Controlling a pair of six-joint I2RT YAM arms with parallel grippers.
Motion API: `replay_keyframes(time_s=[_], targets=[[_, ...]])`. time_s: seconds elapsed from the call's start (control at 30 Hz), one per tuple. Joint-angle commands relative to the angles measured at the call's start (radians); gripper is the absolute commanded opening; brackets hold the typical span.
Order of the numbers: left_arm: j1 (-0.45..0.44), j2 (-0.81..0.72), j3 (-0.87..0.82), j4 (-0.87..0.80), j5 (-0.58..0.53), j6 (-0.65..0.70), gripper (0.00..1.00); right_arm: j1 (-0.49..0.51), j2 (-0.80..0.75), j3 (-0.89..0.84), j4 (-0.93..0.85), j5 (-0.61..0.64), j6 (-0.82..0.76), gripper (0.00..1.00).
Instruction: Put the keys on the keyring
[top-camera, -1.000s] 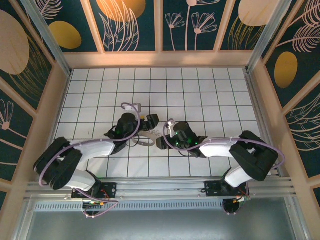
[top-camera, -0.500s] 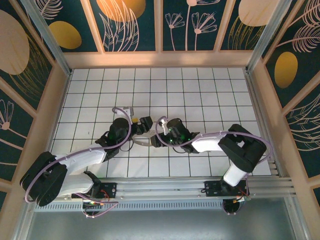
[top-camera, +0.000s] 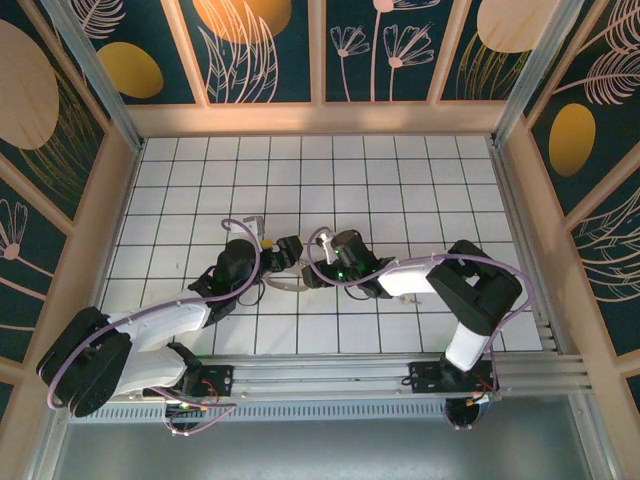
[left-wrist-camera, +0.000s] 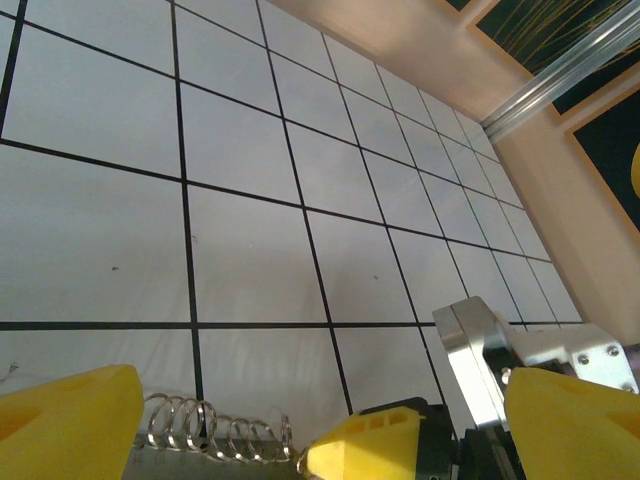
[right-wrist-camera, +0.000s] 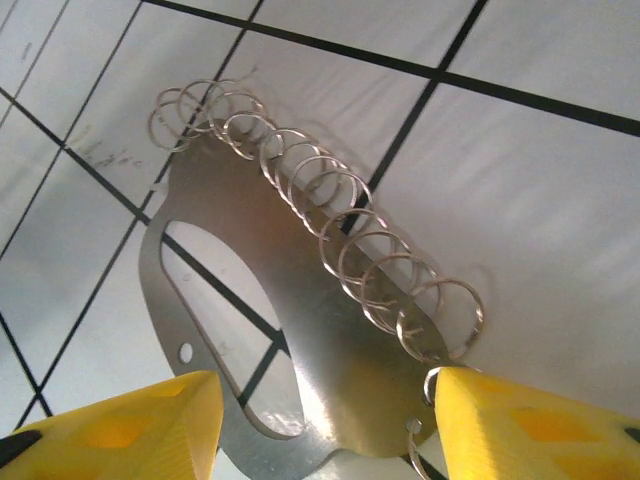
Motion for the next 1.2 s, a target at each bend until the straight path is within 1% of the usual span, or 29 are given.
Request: replay_keyframes(time_s=[0.0,0.17,0.3,0.5,0.7,0.83,1.0,1.1,1.17], targets=[[0.003,-0.015,-0.013,0.006,-0.015,-0.003,0.93,-0.006,-0.068,0.010,-0.027,0.017,-0.031,0.59],[0.003,-0.008,-0.008,0.002,-0.009,0.002,0.93,-0.007,-0.147,-0.019,-0.071,0.047,-0.047,0.59],[0.003,-0.003,-0.003,0.003,-0.006,0.004,0.93,-0.007,-0.169,-0.053,-0.084,0.056,-0.047,0.59],[0.003,0.017,0.014,0.003,0.003,0.009,0.93,-0.007,-0.116,-0.067,-0.049,0.052,-0.032,0.59],[0.003,0.020,0.019,-0.003,0.006,0.011,0.93,-0.028,-0.048,-0.037,-0.016,0.048,-0.023,0.59],[0.003,0.016,0.013,-0.003,0.004,0.009,0.93,-0.039,-0.010,-0.025,0.001,0.017,-0.016,0.59],[0.003,0.023,0.004,0.011,0.003,0.006,0.93,-0.035,0.013,-0.021,0.035,-0.061,-0.005,0.59],[0.003,0.029,0.004,0.015,0.005,0.005,0.93,-0.027,0.011,-0.019,0.041,-0.113,0.014,0.56],[0.003,0.027,0.002,0.015,0.004,0.006,0.93,-0.010,-0.010,-0.025,0.038,-0.120,0.026,0.55]])
